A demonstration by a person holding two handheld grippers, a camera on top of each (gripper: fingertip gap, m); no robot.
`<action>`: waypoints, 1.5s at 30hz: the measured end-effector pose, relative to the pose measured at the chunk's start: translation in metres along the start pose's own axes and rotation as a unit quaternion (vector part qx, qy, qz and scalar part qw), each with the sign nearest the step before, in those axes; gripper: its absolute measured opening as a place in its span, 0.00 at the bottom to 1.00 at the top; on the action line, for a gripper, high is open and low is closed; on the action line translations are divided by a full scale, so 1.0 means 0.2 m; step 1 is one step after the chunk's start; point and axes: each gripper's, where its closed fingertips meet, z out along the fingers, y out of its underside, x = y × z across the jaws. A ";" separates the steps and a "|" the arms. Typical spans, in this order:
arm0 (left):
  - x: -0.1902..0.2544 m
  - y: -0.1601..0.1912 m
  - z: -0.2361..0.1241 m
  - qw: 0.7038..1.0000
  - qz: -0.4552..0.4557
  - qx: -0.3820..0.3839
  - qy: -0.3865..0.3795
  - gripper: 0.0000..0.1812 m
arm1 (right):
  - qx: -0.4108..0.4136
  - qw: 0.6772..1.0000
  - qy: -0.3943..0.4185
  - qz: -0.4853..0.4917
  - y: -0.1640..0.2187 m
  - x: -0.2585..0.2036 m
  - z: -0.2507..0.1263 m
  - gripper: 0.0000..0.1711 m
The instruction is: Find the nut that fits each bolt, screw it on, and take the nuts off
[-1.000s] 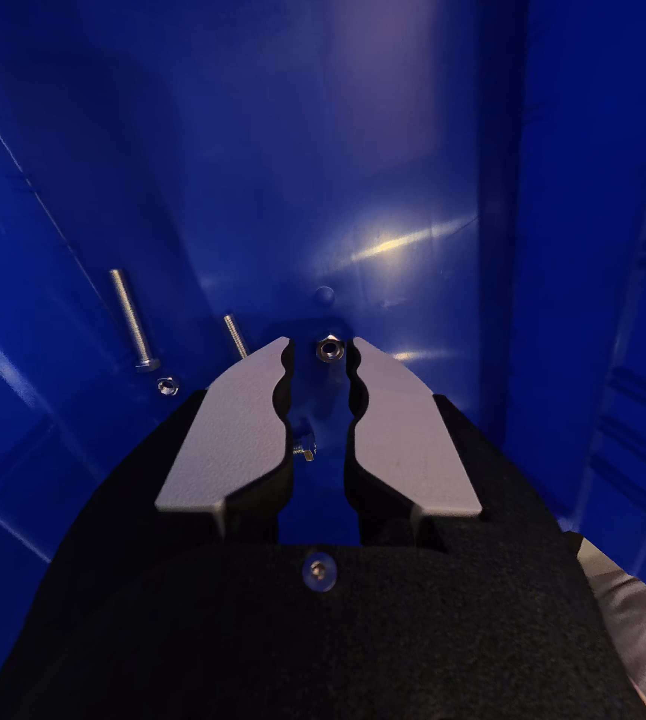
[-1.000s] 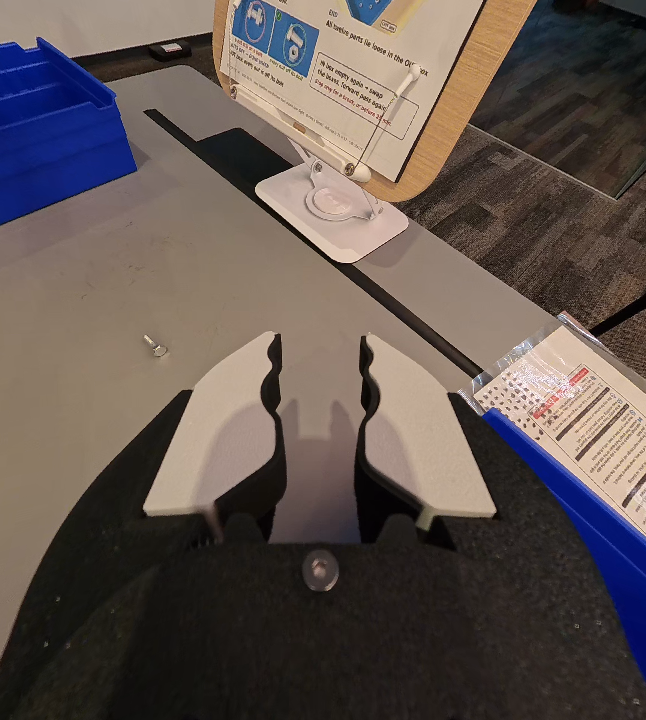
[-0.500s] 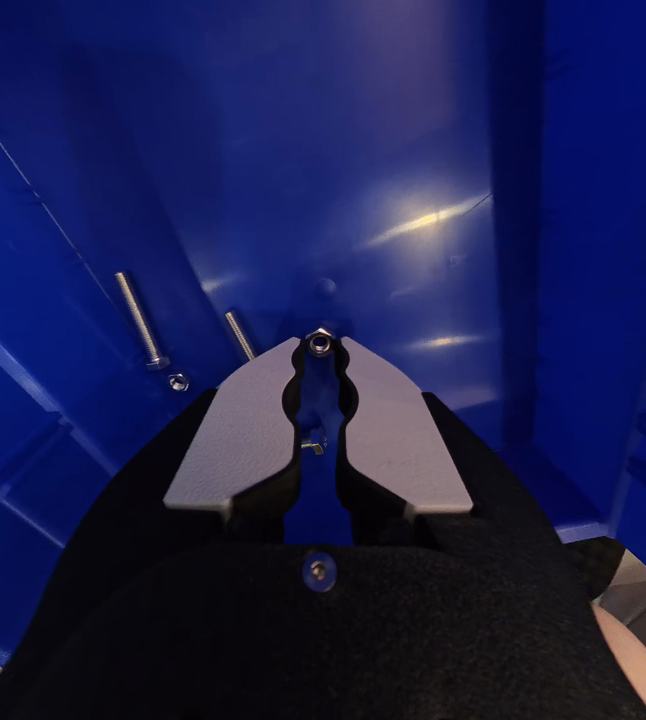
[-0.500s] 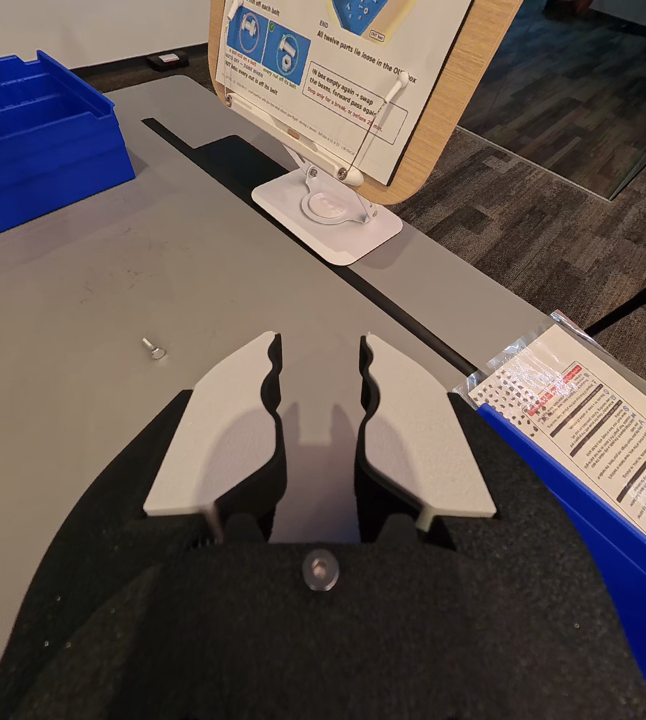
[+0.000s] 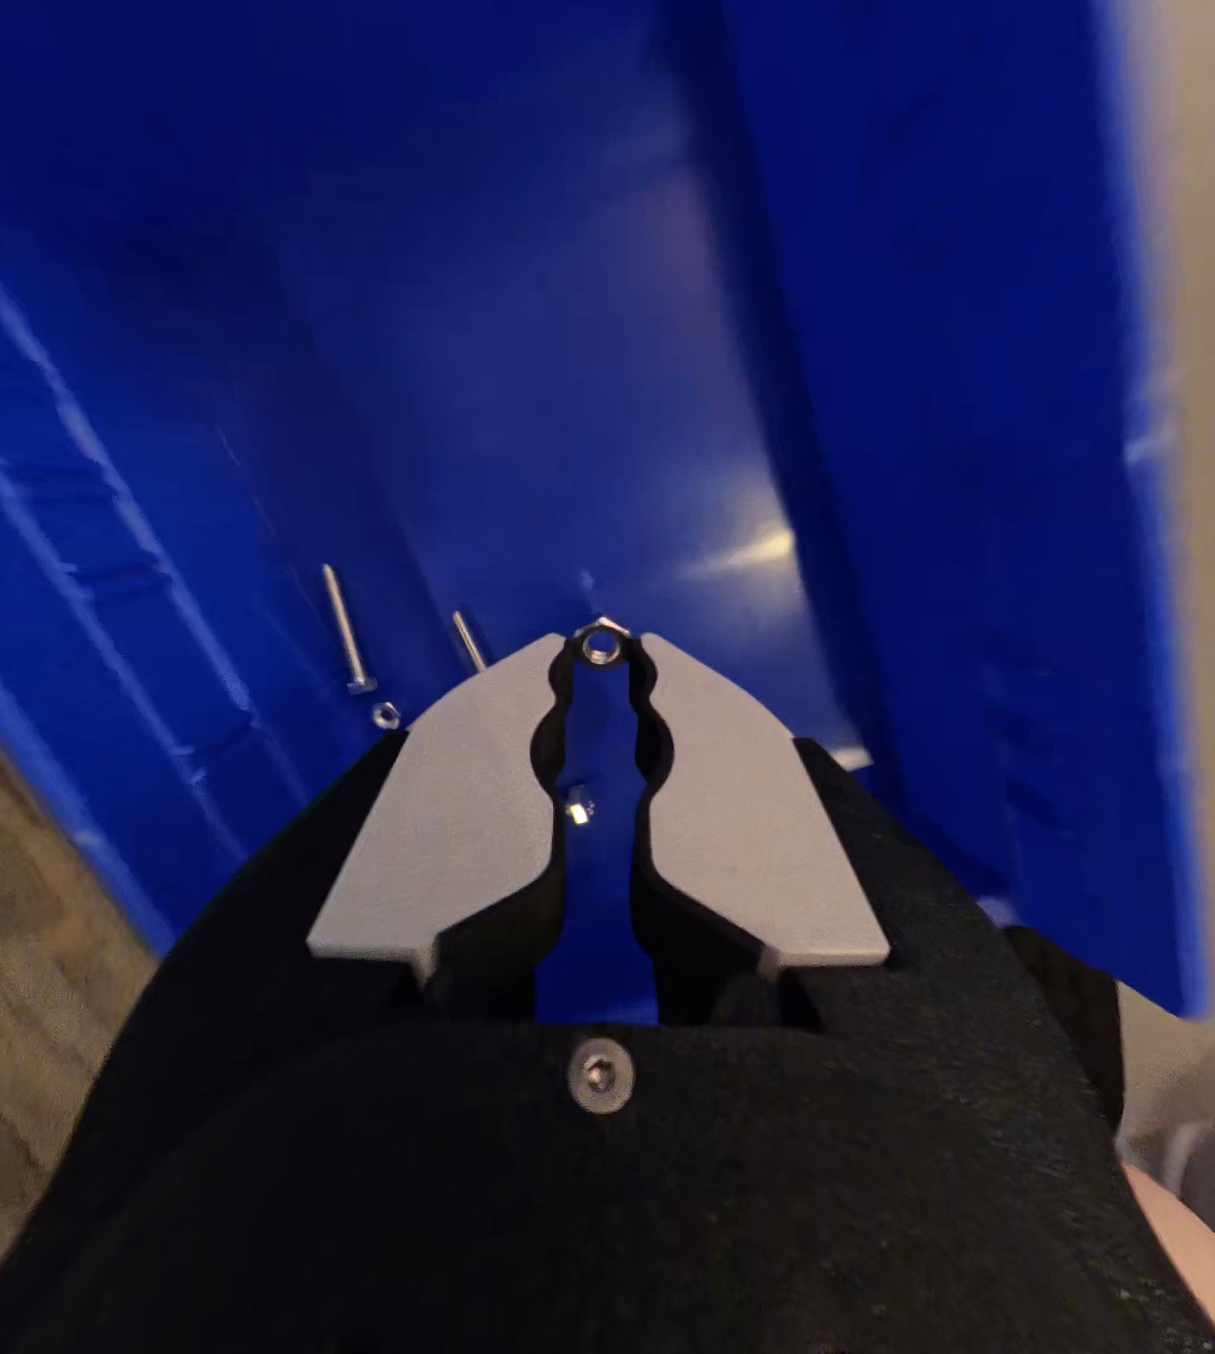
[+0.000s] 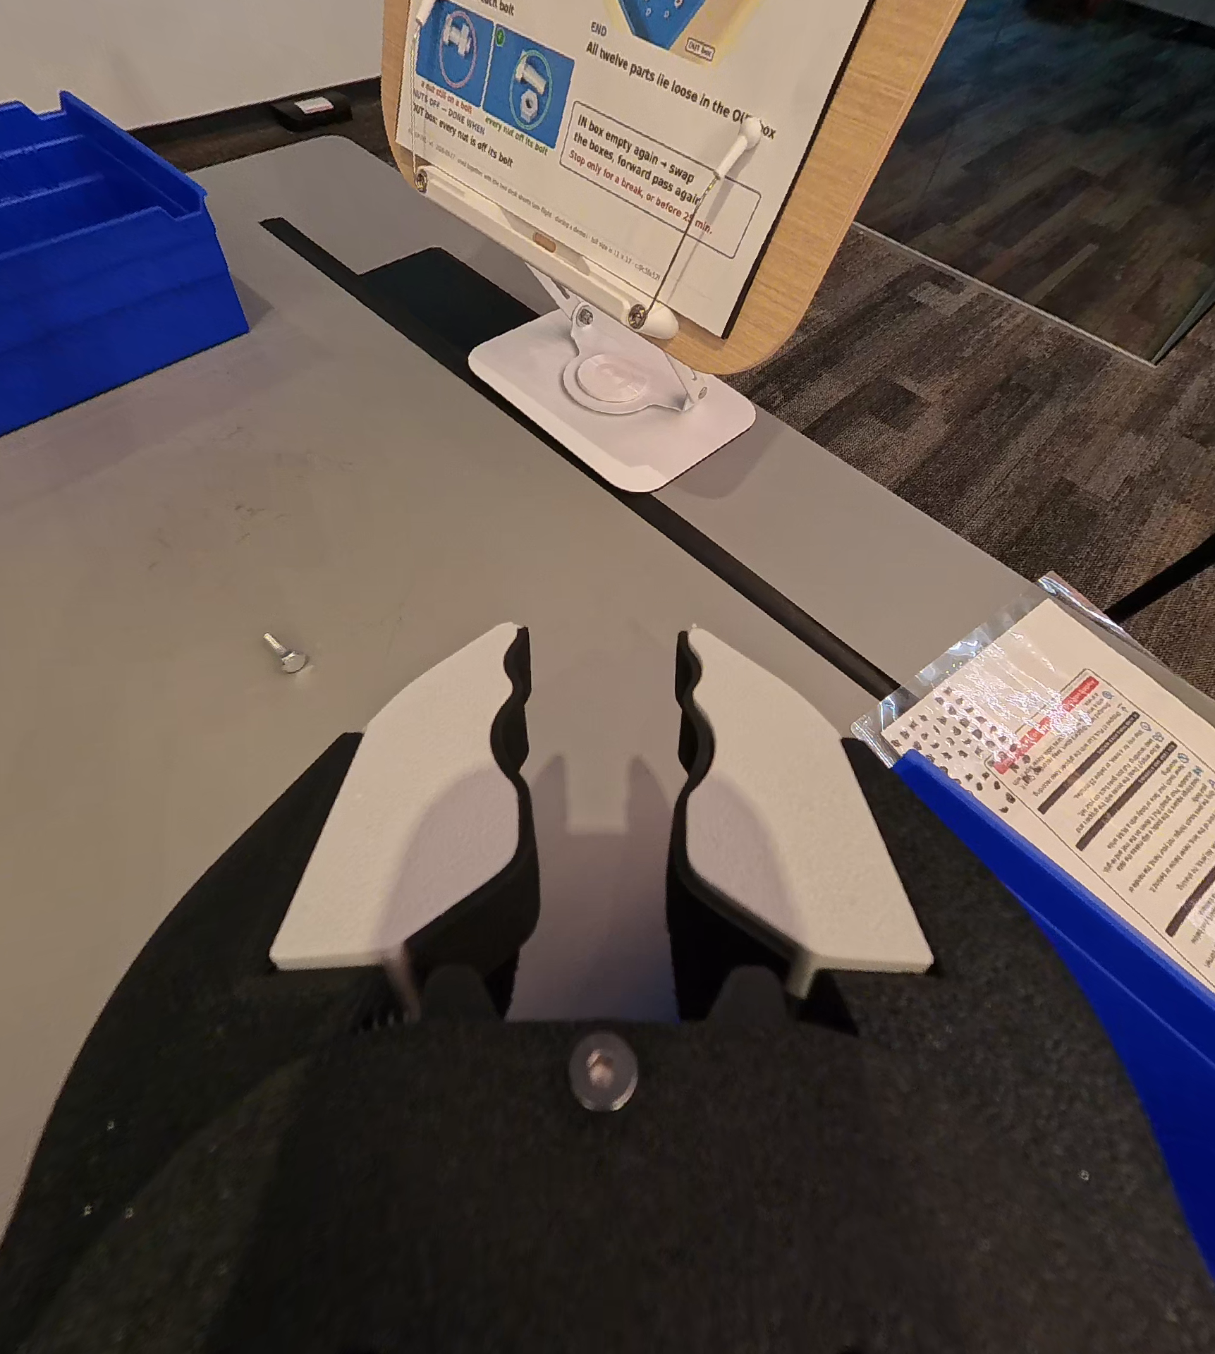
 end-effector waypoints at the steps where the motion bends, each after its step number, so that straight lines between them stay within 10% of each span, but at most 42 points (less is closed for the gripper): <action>1: 0.03 -0.07 -0.10 0.999 0.012 0.042 -0.011 0.08 | 0.000 1.000 0.000 0.000 0.00 0.00 0.00 0.22; 8: 1.13 -0.48 -0.59 0.902 0.266 0.293 0.173 0.07 | -0.010 1.000 -0.006 -0.004 0.01 -0.02 0.03 0.22; 14: 1.87 -0.37 -0.07 0.859 0.431 0.163 0.224 0.07 | -0.023 0.999 -0.017 -0.015 0.02 -0.08 0.06 0.22; 19: 1.98 -0.26 0.26 0.847 0.491 0.079 0.187 0.07 | -0.029 0.999 -0.026 -0.023 0.02 -0.12 0.10 0.22; 31: 1.96 -0.19 0.41 0.840 0.515 0.029 0.168 0.08 | -0.090 0.994 -0.058 -0.032 0.15 -0.20 0.29 0.22; 45: 1.84 -0.37 0.11 0.854 0.468 0.130 0.188 0.13 | -0.045 0.986 -0.153 -0.041 0.13 -0.42 0.43 0.21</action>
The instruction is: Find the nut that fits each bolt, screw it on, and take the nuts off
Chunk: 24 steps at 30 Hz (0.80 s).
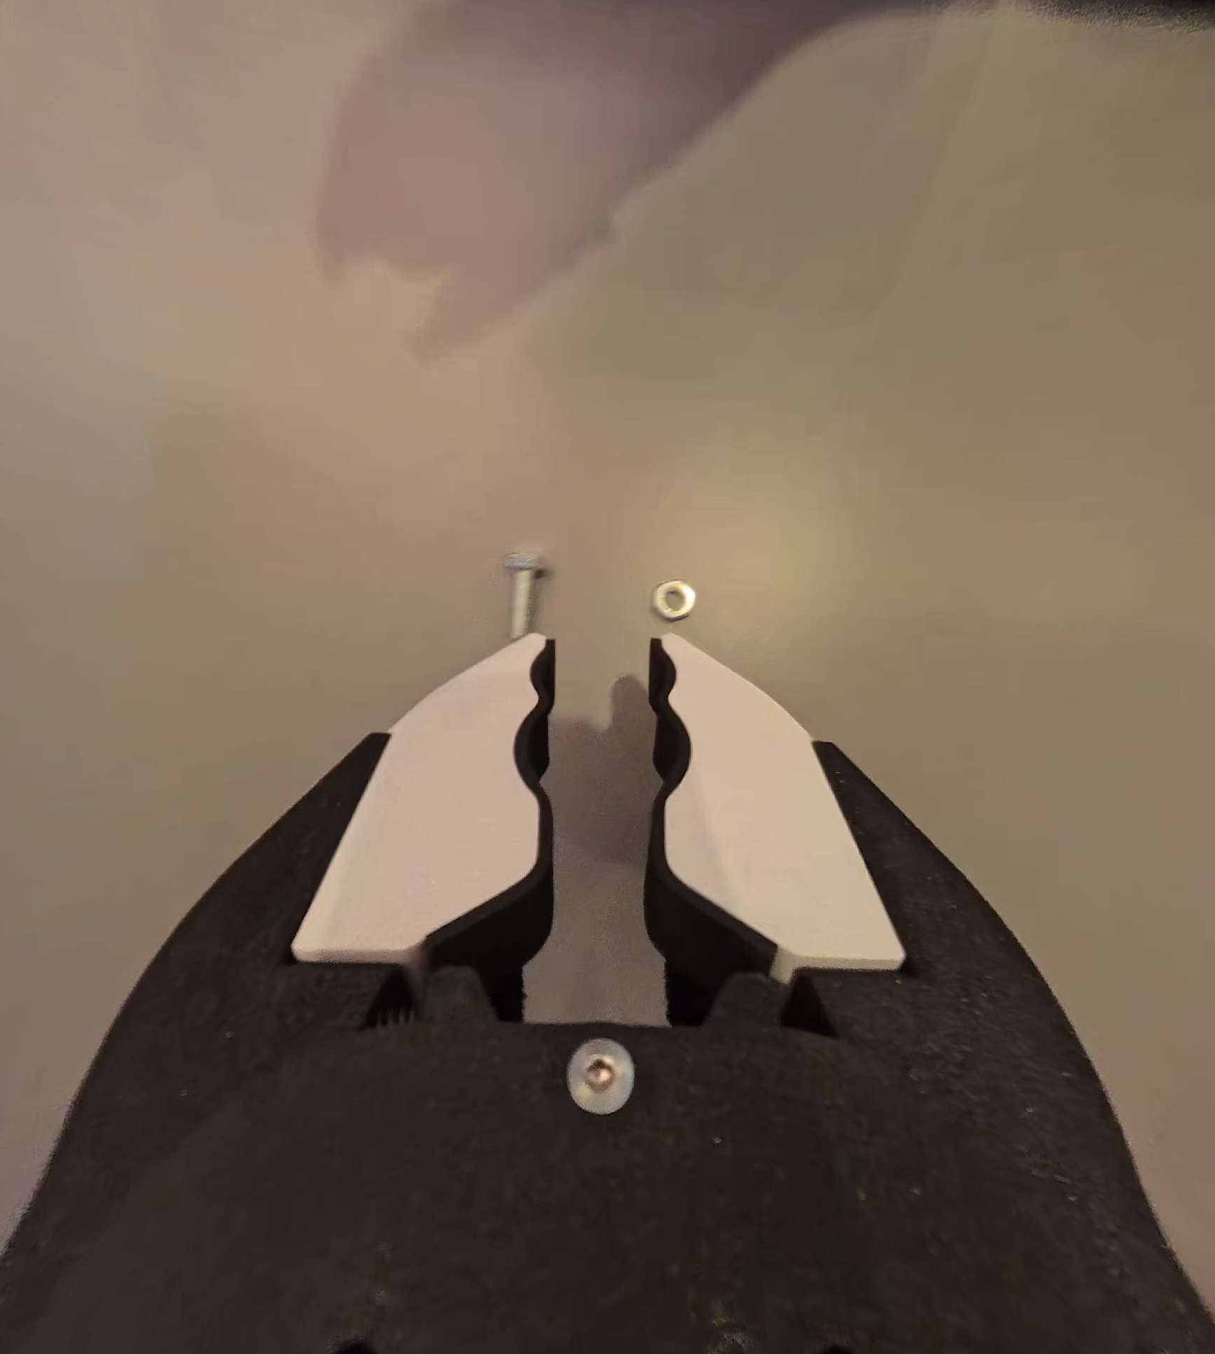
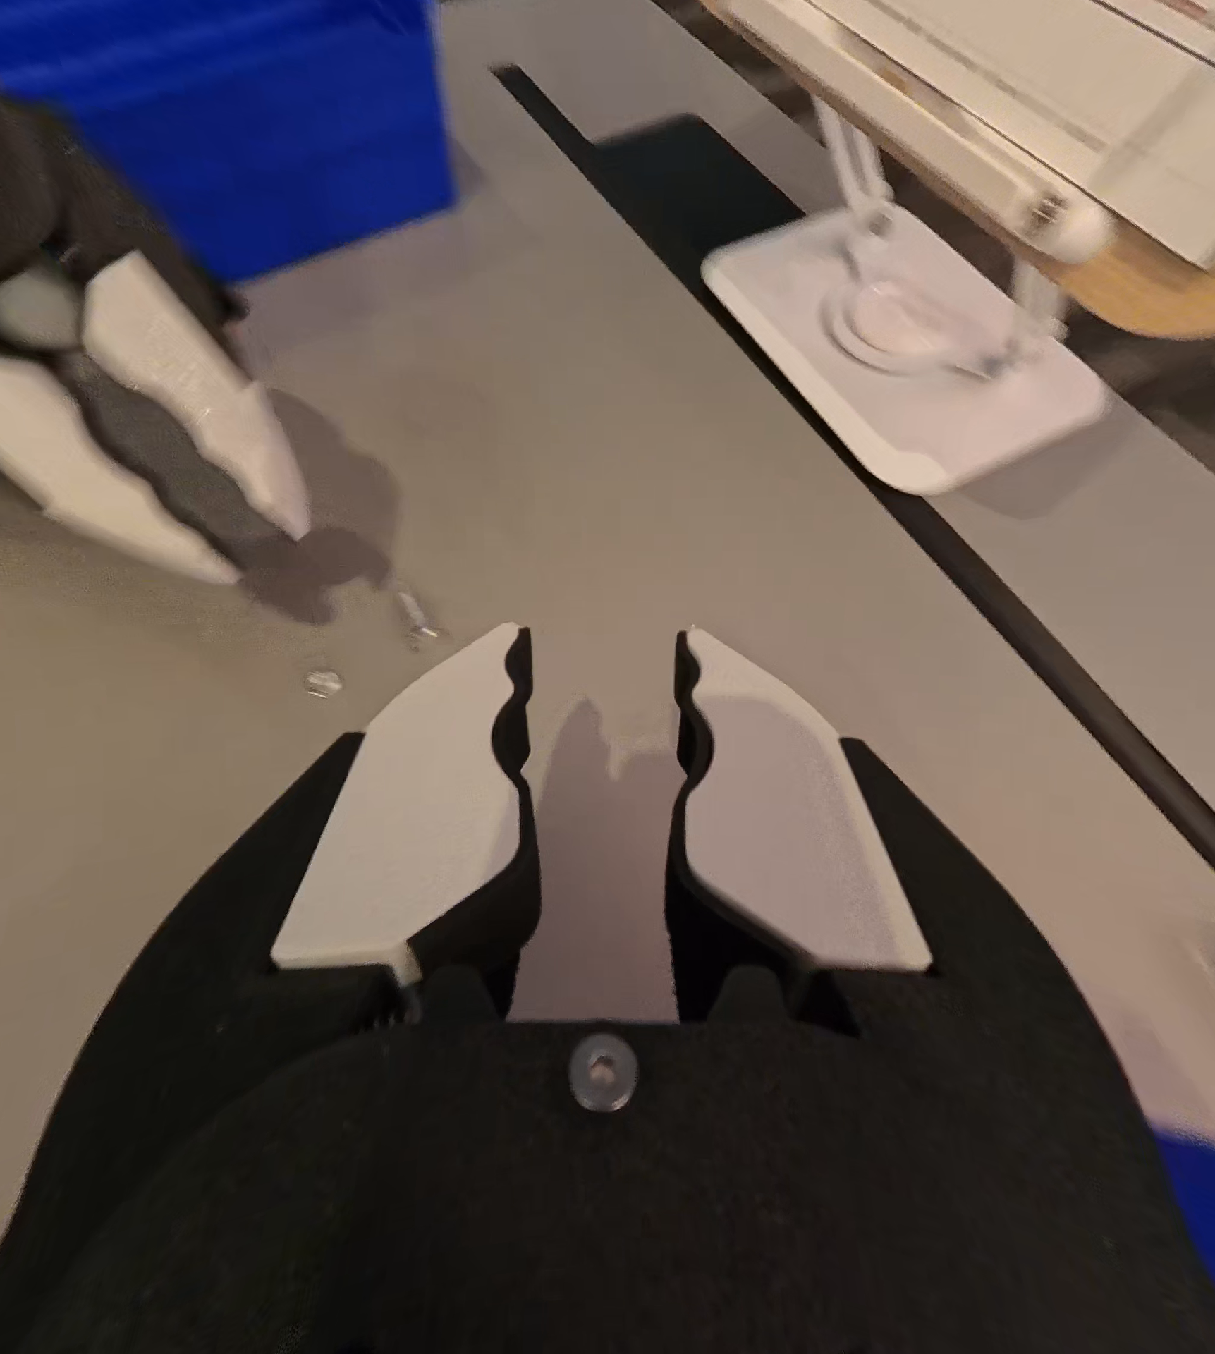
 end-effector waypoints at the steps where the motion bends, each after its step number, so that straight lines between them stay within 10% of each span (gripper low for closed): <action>1: -0.06 -0.02 -0.11 0.999 -0.017 0.026 -0.018 0.13 | 0.022 0.999 -0.040 -0.008 -0.03 -0.08 0.04 0.21; 11: -0.42 0.20 -0.87 0.963 -0.163 0.175 -0.126 0.14 | -0.125 0.954 -0.092 -0.257 0.13 -0.50 0.47 0.13; 24: -0.39 0.17 -0.88 0.964 -0.147 0.188 -0.118 0.14 | -0.194 0.947 -0.149 -0.206 0.29 -0.50 0.65 0.10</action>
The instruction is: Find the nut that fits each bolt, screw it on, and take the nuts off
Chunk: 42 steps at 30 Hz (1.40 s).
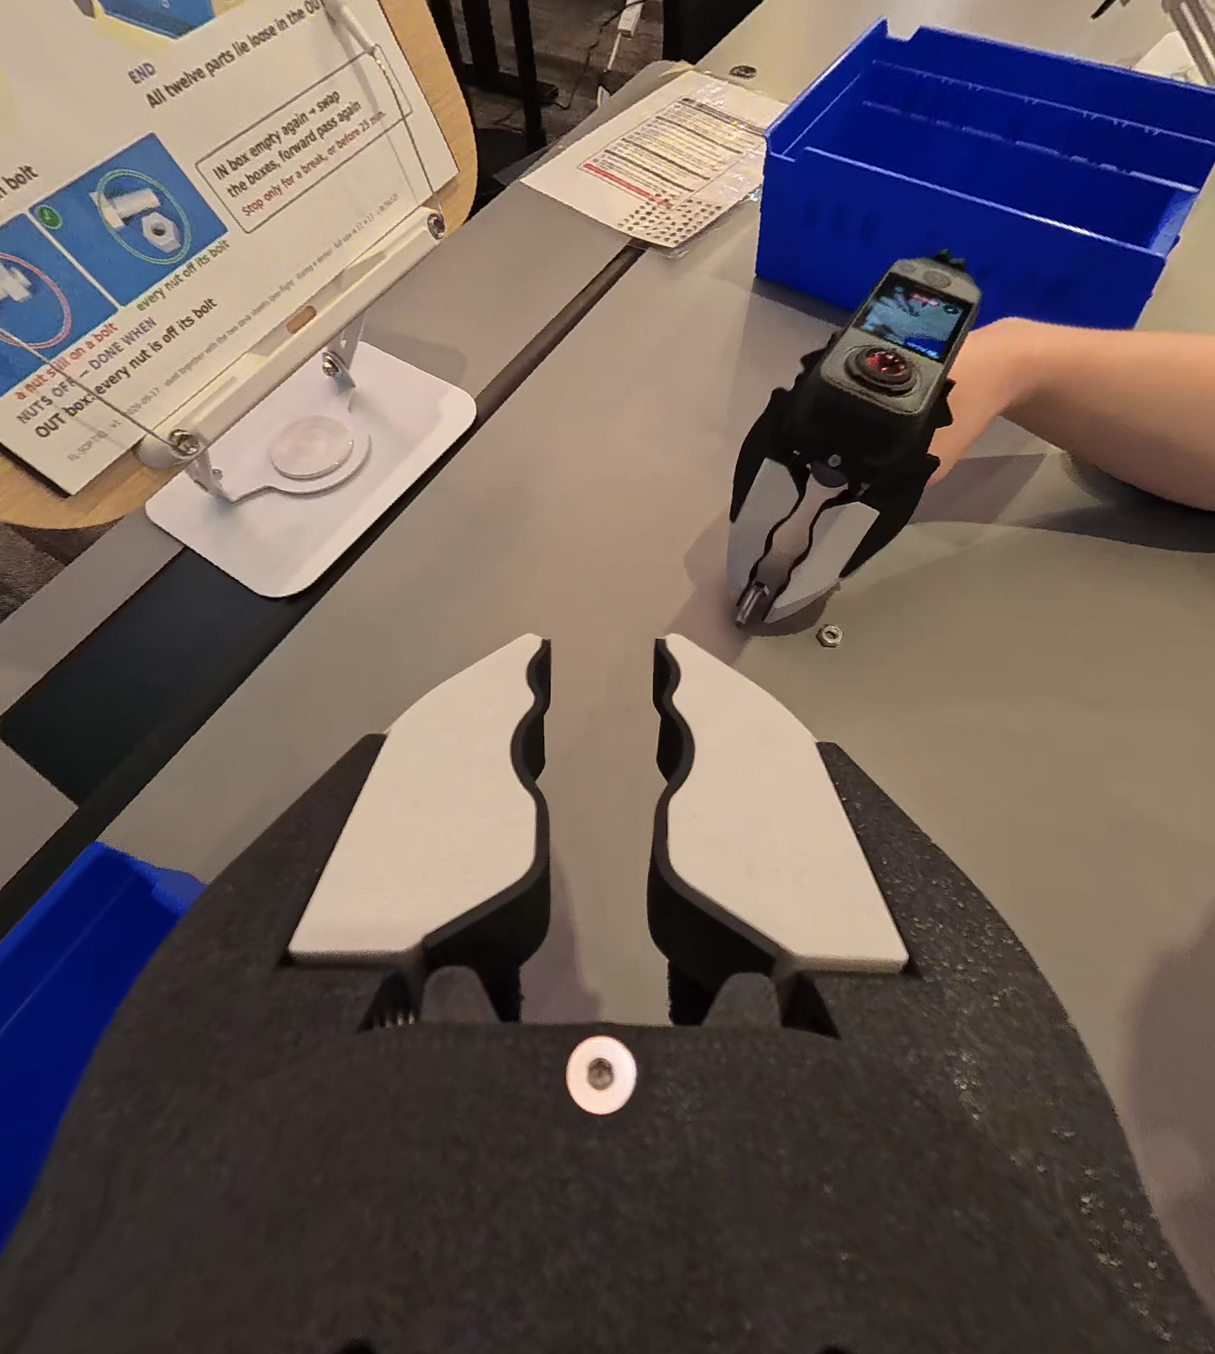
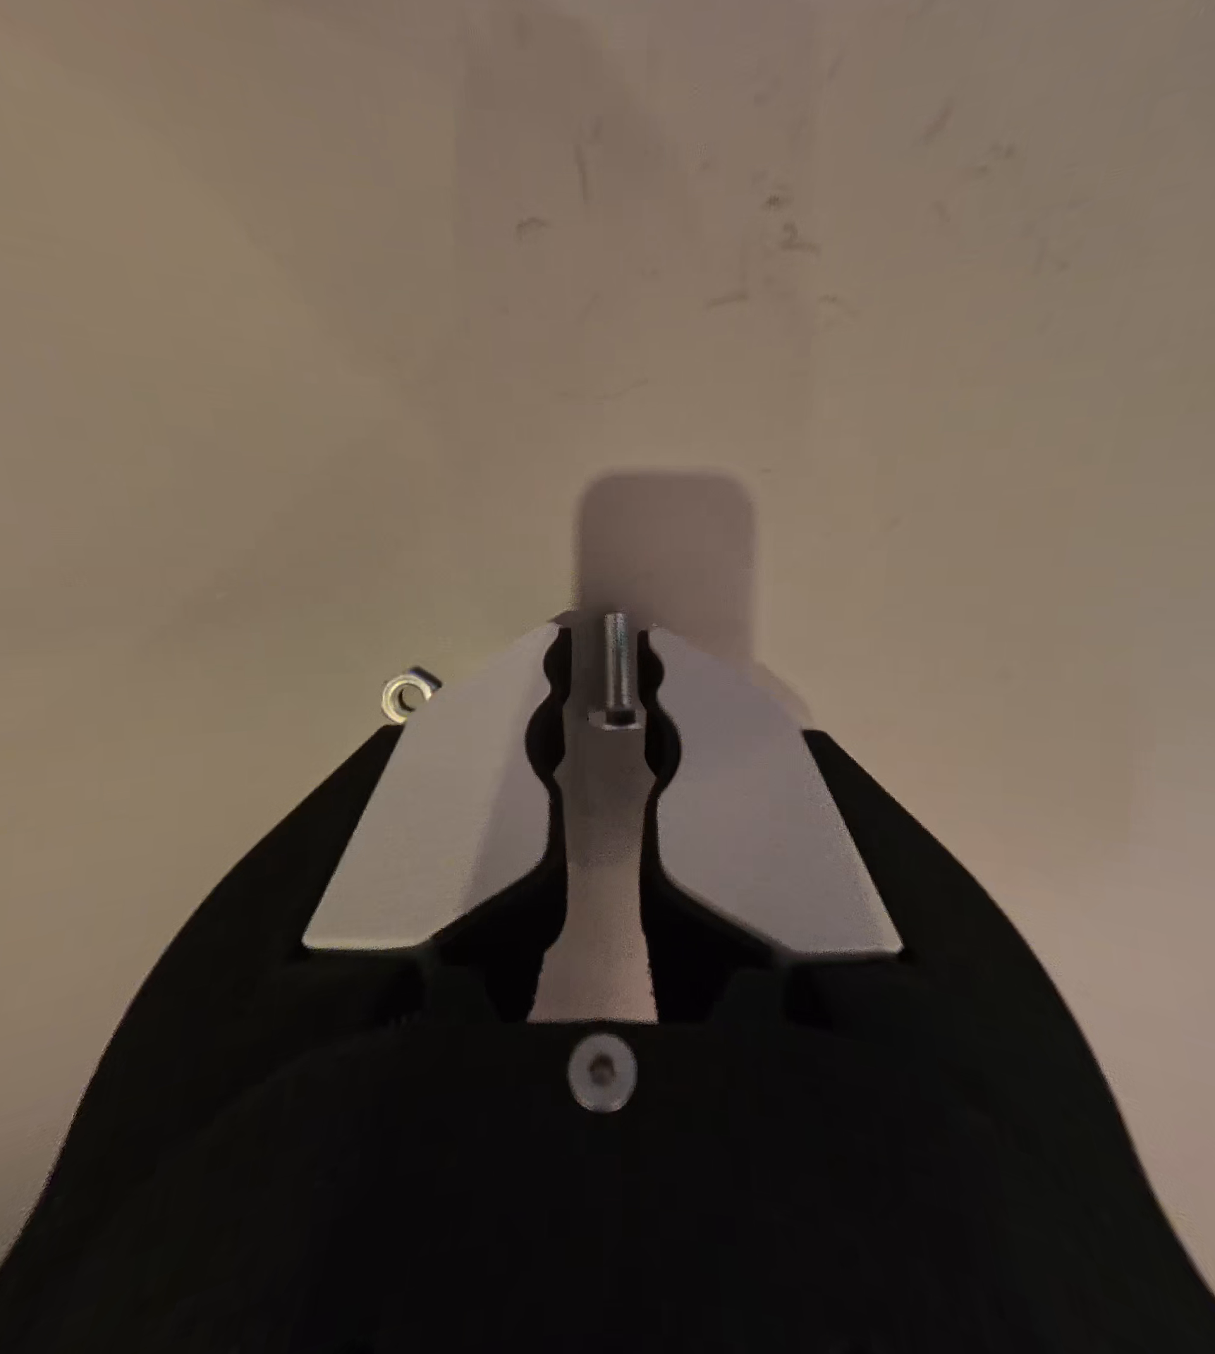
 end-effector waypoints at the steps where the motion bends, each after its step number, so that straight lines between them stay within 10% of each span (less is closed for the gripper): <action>1: 0.00 0.00 0.01 1.000 0.002 -0.003 0.001 0.14 | 0.000 1.000 -0.001 0.001 0.00 0.00 0.02 0.10; 6: 0.01 -0.01 0.06 1.000 0.002 0.011 0.014 0.14 | -0.024 0.999 0.023 0.004 0.04 0.04 0.03 0.04; 10: 0.06 -0.10 0.13 0.992 -0.009 0.101 0.078 0.16 | 0.117 0.989 0.004 0.088 -0.12 0.09 -0.09 0.04; 20: 0.39 -0.20 0.47 0.940 -0.019 0.260 0.219 0.22 | 0.535 0.819 -0.075 0.191 -0.46 0.10 -0.83 0.04; 42: 0.69 -0.32 0.43 0.909 0.018 0.344 0.236 0.17 | 0.594 0.798 -0.100 0.021 -0.62 -0.21 -0.93 0.04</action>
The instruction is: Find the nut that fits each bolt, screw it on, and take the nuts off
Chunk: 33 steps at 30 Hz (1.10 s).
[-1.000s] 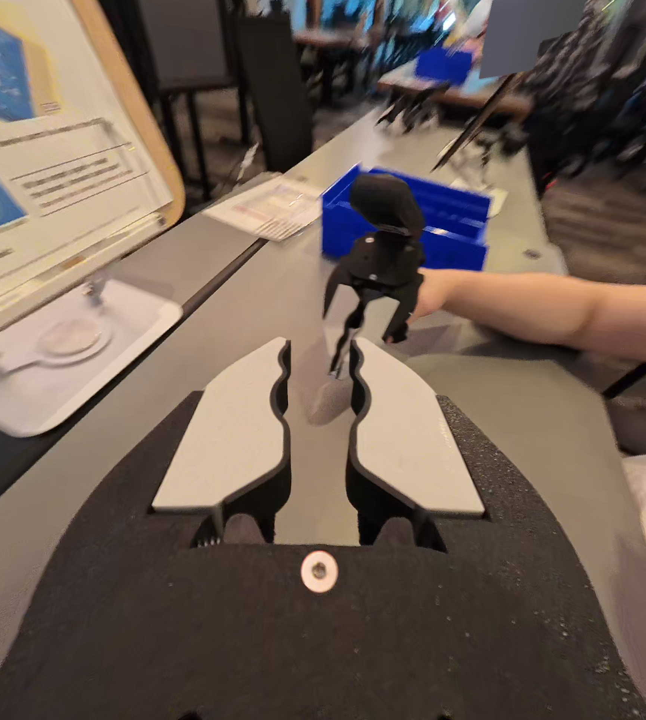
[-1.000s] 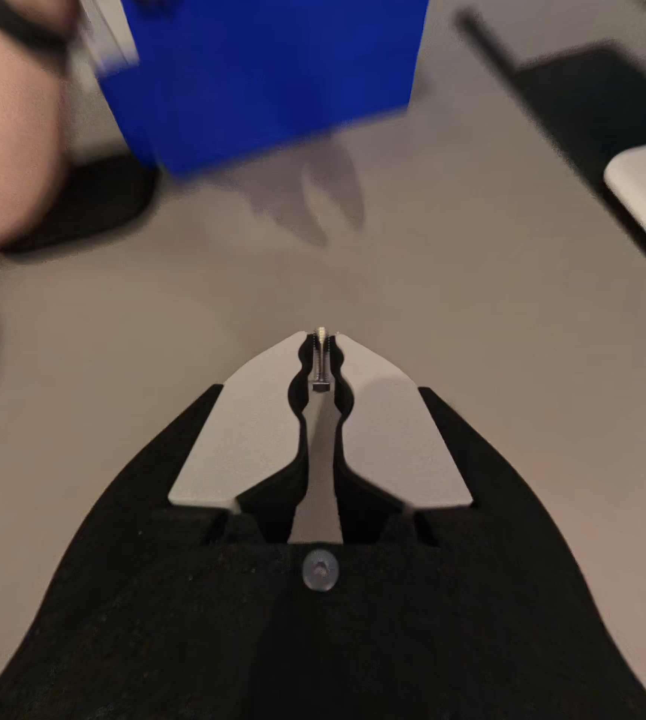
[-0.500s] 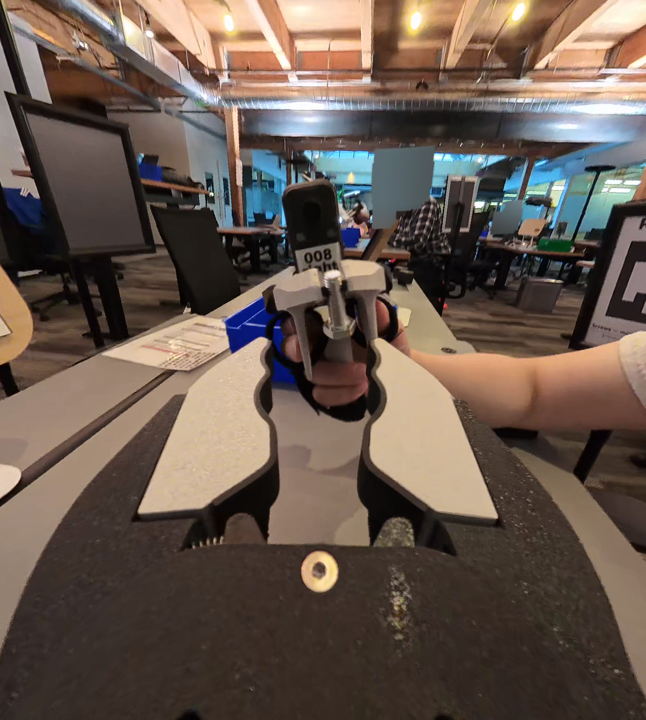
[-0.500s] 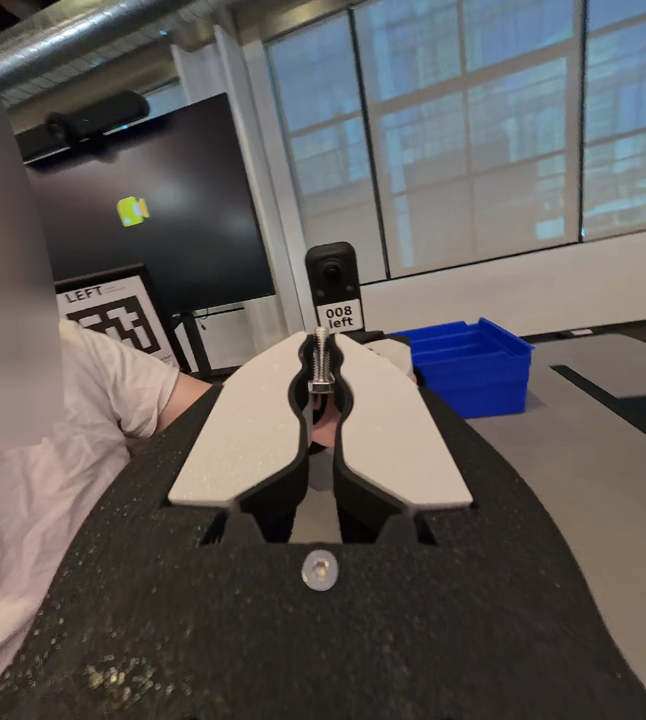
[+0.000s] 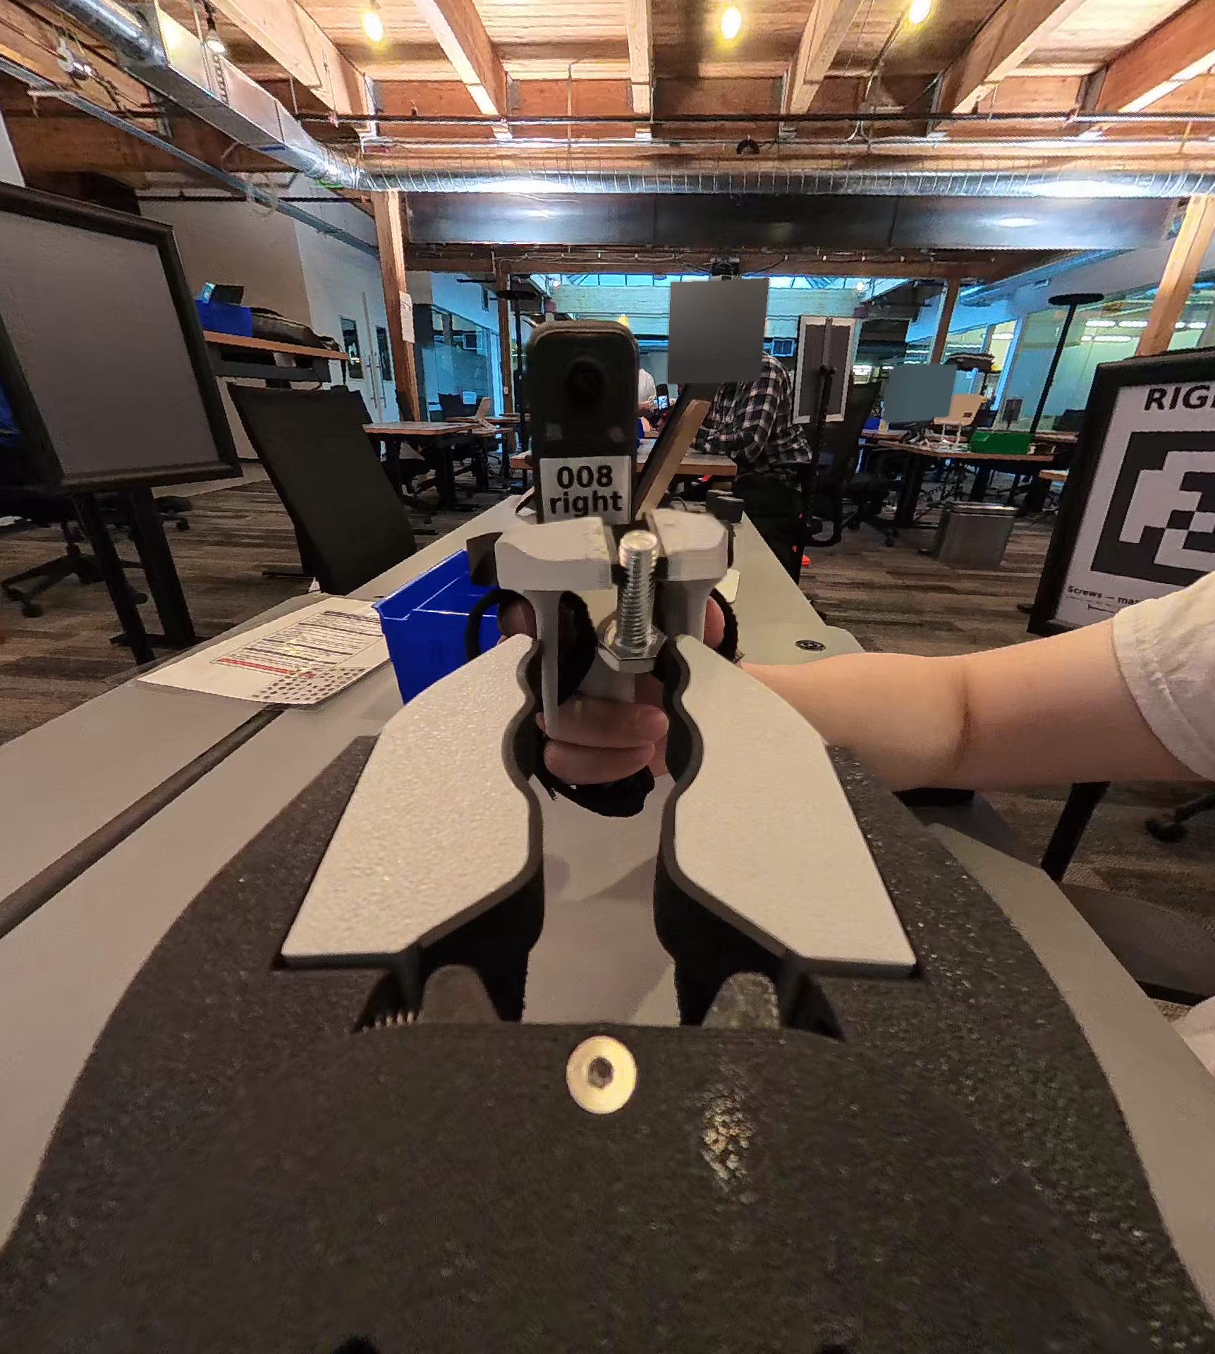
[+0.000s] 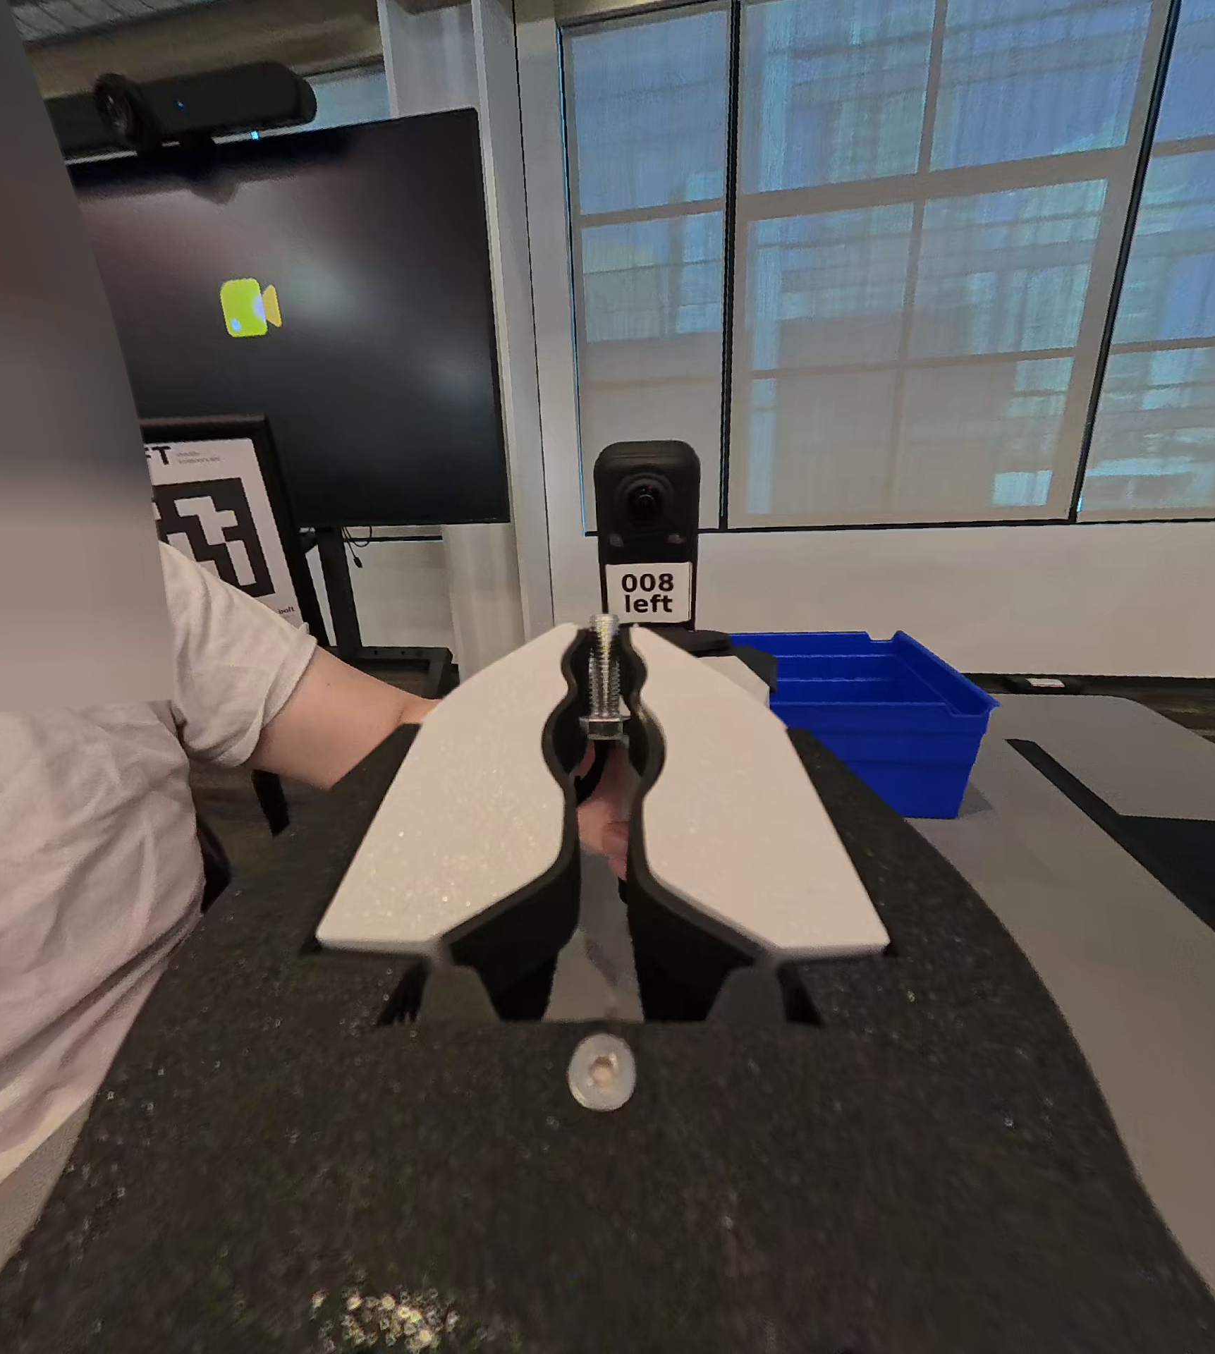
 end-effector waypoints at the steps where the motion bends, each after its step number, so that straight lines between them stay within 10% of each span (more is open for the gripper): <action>1: 0.00 0.00 0.00 1.000 0.003 0.000 -0.002 0.16 | 0.002 1.000 0.001 -0.002 0.00 0.00 0.00 0.04; 17: -0.02 0.04 0.01 0.999 0.023 -0.029 -0.029 0.08 | -0.009 1.000 0.019 0.013 -0.01 0.05 -0.05 0.12; 26: -0.08 0.13 0.01 0.994 0.029 -0.085 -0.060 0.08 | -0.212 0.968 0.115 -0.073 0.12 0.12 -0.08 0.12; 33: -0.08 0.15 0.01 0.992 0.041 -0.102 -0.067 0.08 | -0.211 0.965 0.124 -0.093 0.10 0.11 -0.09 0.04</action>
